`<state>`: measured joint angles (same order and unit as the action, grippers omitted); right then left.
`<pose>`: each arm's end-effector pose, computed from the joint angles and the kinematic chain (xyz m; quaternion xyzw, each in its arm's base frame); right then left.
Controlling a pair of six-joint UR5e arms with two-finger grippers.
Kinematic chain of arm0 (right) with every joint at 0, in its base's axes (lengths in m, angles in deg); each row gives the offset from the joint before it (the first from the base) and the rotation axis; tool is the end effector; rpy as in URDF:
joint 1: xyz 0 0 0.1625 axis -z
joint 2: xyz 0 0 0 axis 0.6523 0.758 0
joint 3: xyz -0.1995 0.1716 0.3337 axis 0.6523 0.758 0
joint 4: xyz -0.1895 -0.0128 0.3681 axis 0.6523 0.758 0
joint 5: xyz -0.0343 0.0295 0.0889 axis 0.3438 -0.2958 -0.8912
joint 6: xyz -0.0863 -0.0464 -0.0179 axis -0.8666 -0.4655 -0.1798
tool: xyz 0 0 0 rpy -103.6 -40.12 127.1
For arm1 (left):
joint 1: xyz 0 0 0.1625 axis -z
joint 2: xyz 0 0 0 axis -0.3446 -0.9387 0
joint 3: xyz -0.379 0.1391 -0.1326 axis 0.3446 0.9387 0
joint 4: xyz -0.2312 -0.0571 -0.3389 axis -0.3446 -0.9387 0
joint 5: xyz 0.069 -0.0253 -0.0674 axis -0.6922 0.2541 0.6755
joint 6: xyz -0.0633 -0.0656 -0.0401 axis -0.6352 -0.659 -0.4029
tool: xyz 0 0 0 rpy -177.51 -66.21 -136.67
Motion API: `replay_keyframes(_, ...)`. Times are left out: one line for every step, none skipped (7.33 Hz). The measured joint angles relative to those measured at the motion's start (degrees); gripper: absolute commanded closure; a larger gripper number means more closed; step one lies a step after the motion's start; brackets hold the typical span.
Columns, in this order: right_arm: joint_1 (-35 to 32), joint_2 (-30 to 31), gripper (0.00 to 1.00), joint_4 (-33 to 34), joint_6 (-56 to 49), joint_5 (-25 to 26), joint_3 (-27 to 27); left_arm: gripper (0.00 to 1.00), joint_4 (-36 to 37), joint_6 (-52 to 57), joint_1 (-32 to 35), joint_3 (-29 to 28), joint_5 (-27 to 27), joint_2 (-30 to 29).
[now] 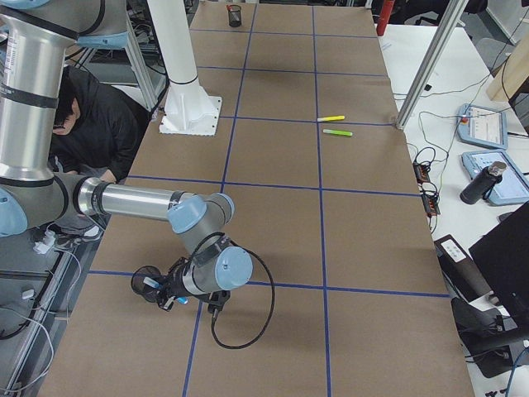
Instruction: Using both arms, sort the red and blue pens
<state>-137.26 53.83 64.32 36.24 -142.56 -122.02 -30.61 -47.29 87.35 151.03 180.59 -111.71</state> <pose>0.1132 -0.2431 0.7132 -0.3857 -0.3571 -0.0471 0.8494 -0.1843 -0.4203 0.5233 -0.1039 0.4938 -0.2199 0.8349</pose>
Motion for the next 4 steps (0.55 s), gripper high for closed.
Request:
replay_keyframes(-0.6,0.2,1.00,5.1,-2.0,0.3,-1.9,0.00,-0.2,0.0,-0.1,0.0,0.1,-0.1)
replay_keyframes(-0.8,0.7,1.00,8.3,-3.5,0.4,-2.3,0.00,-0.6,0.1,-0.1,0.0,0.1,-0.3)
replay_keyframes(-0.9,1.6,1.00,9.7,-4.0,-0.1,-1.3,0.00,-1.5,0.0,-0.2,0.0,0.2,-0.4)
replay_keyframes(-0.9,2.3,1.00,10.2,-4.1,-1.4,0.8,0.00,-2.8,0.0,-0.5,0.0,0.2,-0.4)
